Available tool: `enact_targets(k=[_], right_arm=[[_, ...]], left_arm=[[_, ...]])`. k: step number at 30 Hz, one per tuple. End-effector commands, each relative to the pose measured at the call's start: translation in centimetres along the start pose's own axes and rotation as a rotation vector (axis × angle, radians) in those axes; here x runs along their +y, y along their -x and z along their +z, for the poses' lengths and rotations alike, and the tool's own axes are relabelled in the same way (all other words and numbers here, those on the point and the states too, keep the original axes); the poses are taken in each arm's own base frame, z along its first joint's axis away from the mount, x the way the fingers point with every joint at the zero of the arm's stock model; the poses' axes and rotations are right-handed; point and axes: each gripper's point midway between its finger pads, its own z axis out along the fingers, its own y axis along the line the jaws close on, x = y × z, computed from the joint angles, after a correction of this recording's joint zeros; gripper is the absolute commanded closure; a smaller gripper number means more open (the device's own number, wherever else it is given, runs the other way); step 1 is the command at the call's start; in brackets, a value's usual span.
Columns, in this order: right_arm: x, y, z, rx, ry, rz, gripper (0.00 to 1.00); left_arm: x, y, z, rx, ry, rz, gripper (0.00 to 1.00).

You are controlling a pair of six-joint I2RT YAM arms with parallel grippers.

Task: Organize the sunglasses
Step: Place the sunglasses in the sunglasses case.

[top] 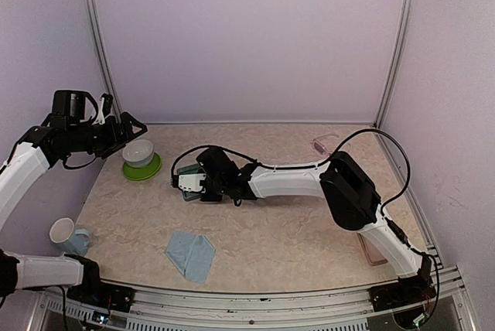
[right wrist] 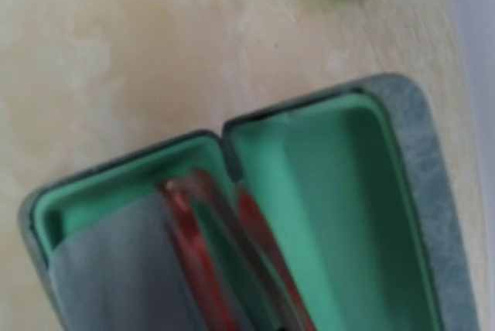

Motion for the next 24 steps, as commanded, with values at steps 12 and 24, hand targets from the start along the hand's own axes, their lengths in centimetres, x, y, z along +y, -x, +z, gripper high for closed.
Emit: enact_targets(k=[12, 24], right_arm=[[-0.1, 2.1, -2.3, -0.027, -0.007, 0.036, 0.78], [-1.5, 4.1, -5.6, -0.117, 0.017, 0.208, 0.77]], left_arm=[[-0.5, 0.7, -0.4, -0.027, -0.020, 0.016, 0.01], [-0.8, 0.9, -0.5, -0.035, -0.033, 0.014, 0.01]])
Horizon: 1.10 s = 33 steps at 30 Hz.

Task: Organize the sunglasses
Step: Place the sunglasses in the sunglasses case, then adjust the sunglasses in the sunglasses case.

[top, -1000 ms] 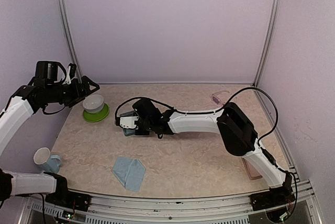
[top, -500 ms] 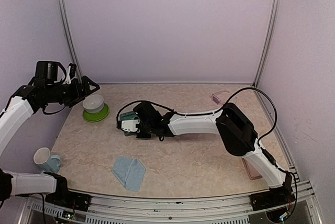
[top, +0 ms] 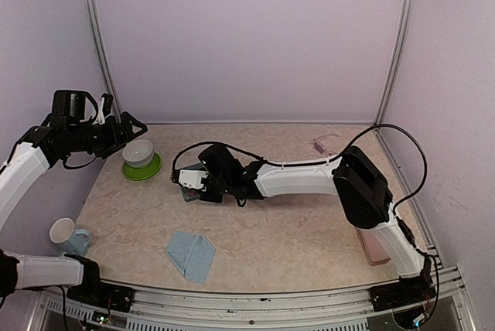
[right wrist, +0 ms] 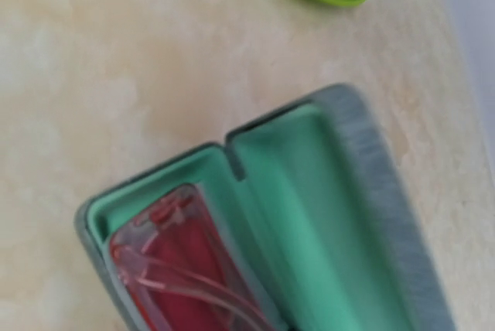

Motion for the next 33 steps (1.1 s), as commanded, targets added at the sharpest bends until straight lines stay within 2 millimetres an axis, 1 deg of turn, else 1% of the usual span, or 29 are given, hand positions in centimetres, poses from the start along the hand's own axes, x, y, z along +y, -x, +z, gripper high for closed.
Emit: enact_targets(k=[1, 5, 6, 9, 15, 17, 22, 28, 33], right_arm=[[-1.7, 2.9, -3.1, -0.092, -0.003, 0.107, 0.77], [-2.5, 2.3, -4.3, -0.098, -0.007, 0.203, 0.78], [-2.7, 1.8, -4.5, -0.095, -0.005, 0.244, 0.79], [-3.6, 1.0, -5.3, -0.097, -0.006, 0.315, 0.79], [-4.0, -0.4, -6.1, -0.087, 0.008, 0.411, 0.85], [-3.5, -0.3, -6.2, -0.097, 0.042, 0.441, 0.87], [-2.6, -0.4, -5.6, -0.096, 0.090, 0.513, 0.91], [-1.7, 0.4, -4.3, -0.113, 0.147, 0.554, 0.94], [-1.6, 0.4, -3.0, -0.118, 0.157, 0.585, 0.95]], left_arm=[[-0.6, 1.0, -0.5, -0.037, -0.023, 0.014, 0.01], [-0.6, 0.9, -0.6, -0.037, -0.023, 0.015, 0.01], [-0.6, 0.9, -0.5, -0.036, -0.023, 0.016, 0.01], [-0.5, 0.7, -0.5, -0.031, -0.023, 0.017, 0.01], [-0.2, 0.0, 0.1, -0.006, -0.024, 0.021, 0.02], [-0.2, -0.1, 0.2, -0.002, -0.025, 0.022, 0.02], [-0.1, -0.2, 0.2, 0.001, -0.025, 0.018, 0.02], [0.0, -0.4, 0.2, 0.006, -0.021, 0.018, 0.02], [0.0, -0.5, 0.2, 0.009, -0.019, 0.016, 0.02]])
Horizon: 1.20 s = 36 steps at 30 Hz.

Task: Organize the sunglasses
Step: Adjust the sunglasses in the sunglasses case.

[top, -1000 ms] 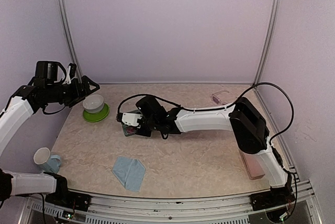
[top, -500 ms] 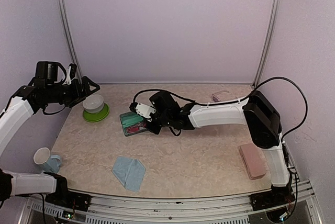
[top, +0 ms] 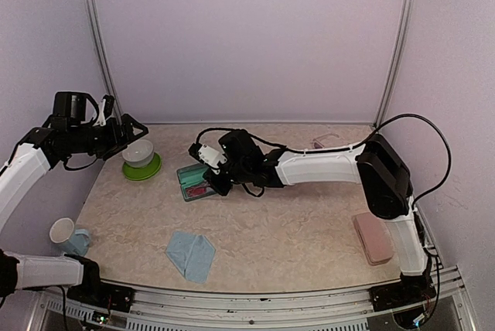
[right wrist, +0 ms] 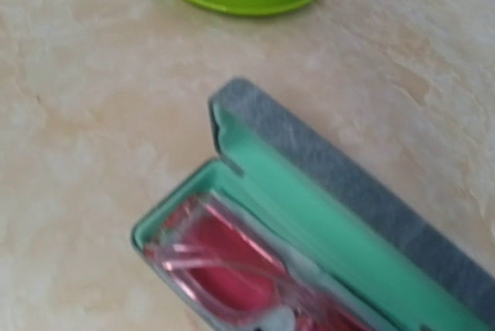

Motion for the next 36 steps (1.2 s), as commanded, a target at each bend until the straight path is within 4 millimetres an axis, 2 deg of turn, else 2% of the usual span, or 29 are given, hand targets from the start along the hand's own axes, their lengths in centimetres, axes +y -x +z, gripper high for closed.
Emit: enact_targets(k=[1, 17, 36], right_arm=[[0.6, 0.0, 1.5, -0.009, 0.037, 0.053, 0.95], [1.3, -1.5, 4.3, 0.005, 0.101, 0.133, 0.98], [-0.5, -2.4, 6.3, 0.011, 0.082, 0.173, 1.00]], left_arm=[[0.0, 0.0, -0.1, -0.005, -0.007, 0.013, 0.02], [0.2, 0.0, 0.2, 0.000, -0.002, 0.010, 0.03], [0.3, 0.3, 0.7, 0.004, 0.006, 0.009, 0.03]])
